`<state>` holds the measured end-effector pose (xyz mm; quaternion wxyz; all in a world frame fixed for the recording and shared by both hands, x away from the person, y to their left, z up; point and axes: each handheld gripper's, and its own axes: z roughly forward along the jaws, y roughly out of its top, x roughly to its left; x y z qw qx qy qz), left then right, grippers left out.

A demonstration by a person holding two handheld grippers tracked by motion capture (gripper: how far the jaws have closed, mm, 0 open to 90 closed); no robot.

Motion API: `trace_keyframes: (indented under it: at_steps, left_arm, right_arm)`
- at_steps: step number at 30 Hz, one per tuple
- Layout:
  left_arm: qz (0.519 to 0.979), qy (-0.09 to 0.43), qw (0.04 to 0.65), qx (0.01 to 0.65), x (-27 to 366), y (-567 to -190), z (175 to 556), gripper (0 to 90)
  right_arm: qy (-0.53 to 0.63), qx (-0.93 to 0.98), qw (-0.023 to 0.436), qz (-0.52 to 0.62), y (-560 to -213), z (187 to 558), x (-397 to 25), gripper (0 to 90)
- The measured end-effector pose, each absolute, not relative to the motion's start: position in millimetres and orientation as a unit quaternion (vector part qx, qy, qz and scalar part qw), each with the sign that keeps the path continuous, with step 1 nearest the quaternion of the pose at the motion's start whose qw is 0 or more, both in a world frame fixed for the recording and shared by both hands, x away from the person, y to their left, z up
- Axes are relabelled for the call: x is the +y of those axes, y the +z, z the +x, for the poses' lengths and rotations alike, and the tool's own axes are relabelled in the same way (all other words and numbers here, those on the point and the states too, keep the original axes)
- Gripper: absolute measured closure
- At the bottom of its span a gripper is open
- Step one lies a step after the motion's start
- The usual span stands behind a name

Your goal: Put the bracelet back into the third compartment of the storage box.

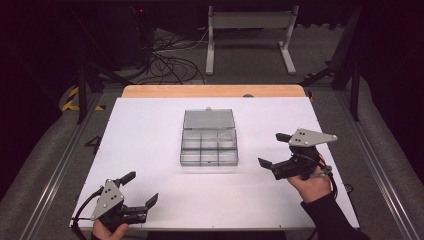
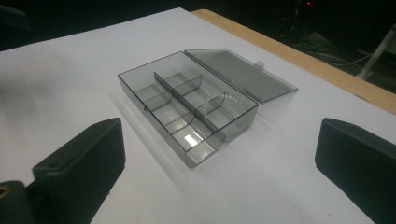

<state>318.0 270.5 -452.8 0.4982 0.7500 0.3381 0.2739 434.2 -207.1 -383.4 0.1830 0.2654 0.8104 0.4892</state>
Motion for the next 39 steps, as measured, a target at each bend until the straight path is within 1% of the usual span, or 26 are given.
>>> trace_keyframes:
  at_steps: [19, 39]
  left_arm:
    - [0.746, 0.266, 0.506, 0.342, 270, -453, 317, 6.3]
    - [0.753, 0.269, 0.496, 0.337, 270, -454, 318, 6.3]
  right_arm:
    - [0.486, 0.813, 0.172, 0.271, -418, 415, -238, 1.5]
    - [0.466, 0.820, 0.156, 0.293, -461, 401, -259, 0.2]
